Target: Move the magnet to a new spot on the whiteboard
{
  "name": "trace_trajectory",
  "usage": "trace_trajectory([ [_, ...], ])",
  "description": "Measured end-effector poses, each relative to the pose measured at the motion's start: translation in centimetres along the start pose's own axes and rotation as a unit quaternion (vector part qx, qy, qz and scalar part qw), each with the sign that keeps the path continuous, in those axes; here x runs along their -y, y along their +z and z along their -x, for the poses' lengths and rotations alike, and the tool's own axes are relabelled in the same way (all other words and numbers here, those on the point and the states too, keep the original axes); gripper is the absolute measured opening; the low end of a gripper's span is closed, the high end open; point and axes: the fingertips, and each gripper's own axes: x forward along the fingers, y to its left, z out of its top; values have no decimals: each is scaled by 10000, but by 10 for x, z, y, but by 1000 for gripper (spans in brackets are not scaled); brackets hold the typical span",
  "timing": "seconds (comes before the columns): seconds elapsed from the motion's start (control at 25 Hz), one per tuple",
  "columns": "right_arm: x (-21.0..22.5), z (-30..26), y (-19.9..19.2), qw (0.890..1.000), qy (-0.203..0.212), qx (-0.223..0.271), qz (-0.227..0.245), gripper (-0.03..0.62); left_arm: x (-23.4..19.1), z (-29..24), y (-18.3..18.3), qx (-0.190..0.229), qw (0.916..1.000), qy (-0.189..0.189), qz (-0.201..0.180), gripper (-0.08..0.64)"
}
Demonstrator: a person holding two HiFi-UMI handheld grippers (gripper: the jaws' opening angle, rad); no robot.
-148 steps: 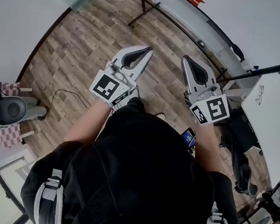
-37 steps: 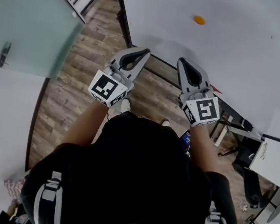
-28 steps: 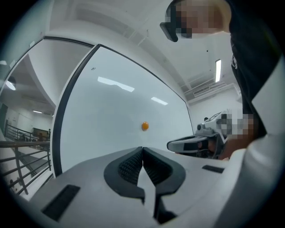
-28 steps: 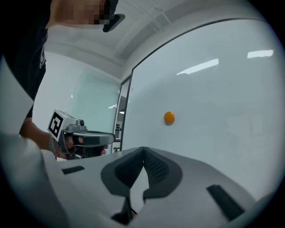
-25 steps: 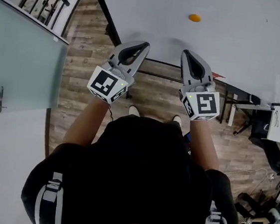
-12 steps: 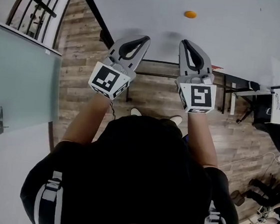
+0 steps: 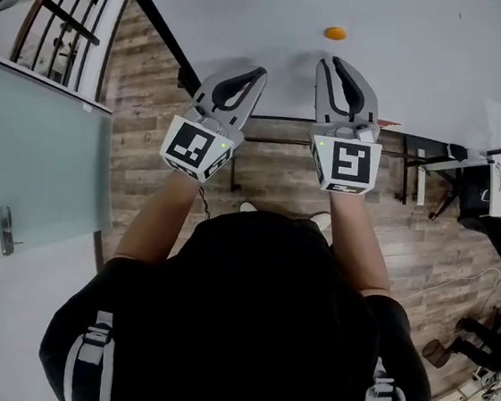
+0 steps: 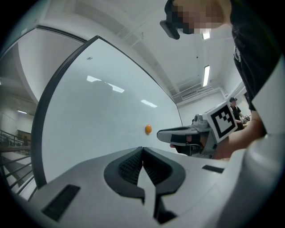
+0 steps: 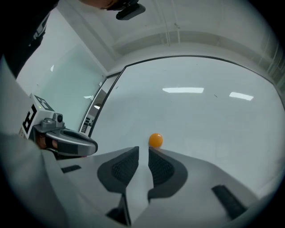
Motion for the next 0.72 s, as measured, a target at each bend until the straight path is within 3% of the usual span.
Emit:
trace_trajectory([
  [0.32,18,-14,14,9981,-617,79,4,103,-4,-4,2,7,9998,-175,-14,5],
  [0.72,26,-25,20,9938,-1055,86,338,133,-9,-5,-1,26,9996,-286,11,5],
])
